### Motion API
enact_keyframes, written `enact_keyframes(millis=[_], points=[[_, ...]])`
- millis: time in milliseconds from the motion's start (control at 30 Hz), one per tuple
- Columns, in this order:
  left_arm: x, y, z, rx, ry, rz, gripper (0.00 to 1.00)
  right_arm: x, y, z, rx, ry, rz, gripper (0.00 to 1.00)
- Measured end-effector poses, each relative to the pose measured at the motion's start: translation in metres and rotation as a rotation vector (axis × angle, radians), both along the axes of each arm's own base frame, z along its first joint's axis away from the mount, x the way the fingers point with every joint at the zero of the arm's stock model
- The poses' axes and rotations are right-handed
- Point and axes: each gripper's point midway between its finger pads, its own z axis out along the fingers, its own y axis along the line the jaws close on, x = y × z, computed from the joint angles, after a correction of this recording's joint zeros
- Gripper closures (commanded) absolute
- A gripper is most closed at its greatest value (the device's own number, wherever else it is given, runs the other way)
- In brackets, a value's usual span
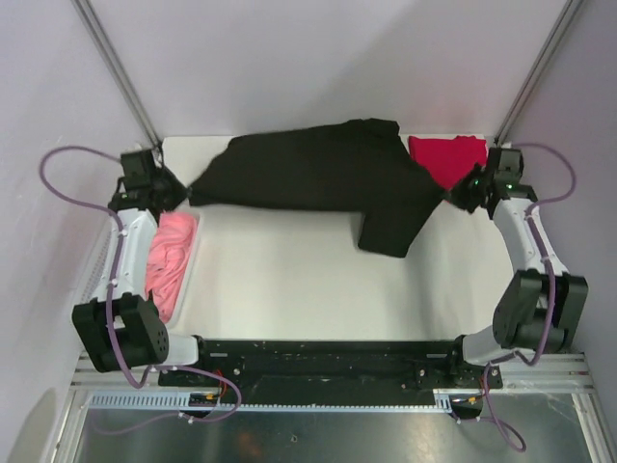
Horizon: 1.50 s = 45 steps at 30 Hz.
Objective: Fold and stack the t-shirts
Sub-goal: Flatten out the tshirt
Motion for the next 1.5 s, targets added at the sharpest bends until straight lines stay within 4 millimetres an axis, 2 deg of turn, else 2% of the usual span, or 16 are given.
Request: enact_keyframes(millis=[67, 133, 233, 300, 367, 533, 633, 833, 967, 1067, 1167, 1333, 1500], points=[[-0.018, -0.003, -0.050, -0.022, 0.125, 0.000, 1.00, -0.015, 0.000, -0.056, 0.000, 0.153, 0.010, 1.00], [-0.034, -0.005, -0.085, -0.036, 0.210, 0.000, 1.00, -0.026, 0.000, -0.090, -0.005, 0.253, 0.018, 1.00], [-0.052, -0.008, -0.119, -0.044, 0.293, -0.006, 1.00, -0.034, -0.003, -0.121, -0.021, 0.342, 0.025, 1.00], [-0.057, -0.011, -0.130, -0.053, 0.309, -0.017, 1.00, -0.036, -0.006, -0.132, -0.033, 0.371, 0.026, 0.97], [-0.054, -0.010, -0.130, -0.046, 0.286, -0.020, 1.00, -0.037, -0.008, -0.141, -0.042, 0.395, 0.025, 0.89], [-0.045, -0.009, -0.130, -0.036, 0.235, -0.028, 1.00, -0.038, -0.010, -0.151, -0.065, 0.417, 0.030, 0.62], [-0.043, -0.009, -0.129, -0.032, 0.218, -0.032, 1.00, -0.039, -0.011, -0.152, -0.106, 0.420, 0.036, 0.54], [-0.042, -0.011, -0.129, -0.014, 0.208, -0.051, 1.00, -0.053, 0.006, -0.140, -0.168, 0.397, 0.076, 0.53], [-0.041, -0.018, -0.129, -0.005, 0.209, -0.074, 1.00, -0.075, 0.034, -0.129, -0.194, 0.356, 0.144, 0.56], [-0.050, -0.029, -0.140, 0.009, 0.255, -0.105, 1.00, -0.093, 0.061, -0.128, -0.211, 0.337, 0.222, 0.57], [-0.059, -0.038, -0.149, 0.013, 0.296, -0.125, 1.00, -0.110, 0.080, -0.140, -0.222, 0.350, 0.281, 0.60], [-0.063, -0.040, -0.146, 0.021, 0.298, -0.128, 1.00, -0.138, 0.089, -0.168, -0.231, 0.427, 0.324, 0.61], [-0.063, -0.038, -0.137, 0.032, 0.270, -0.119, 1.00, -0.140, 0.101, -0.175, -0.246, 0.423, 0.357, 0.60]])
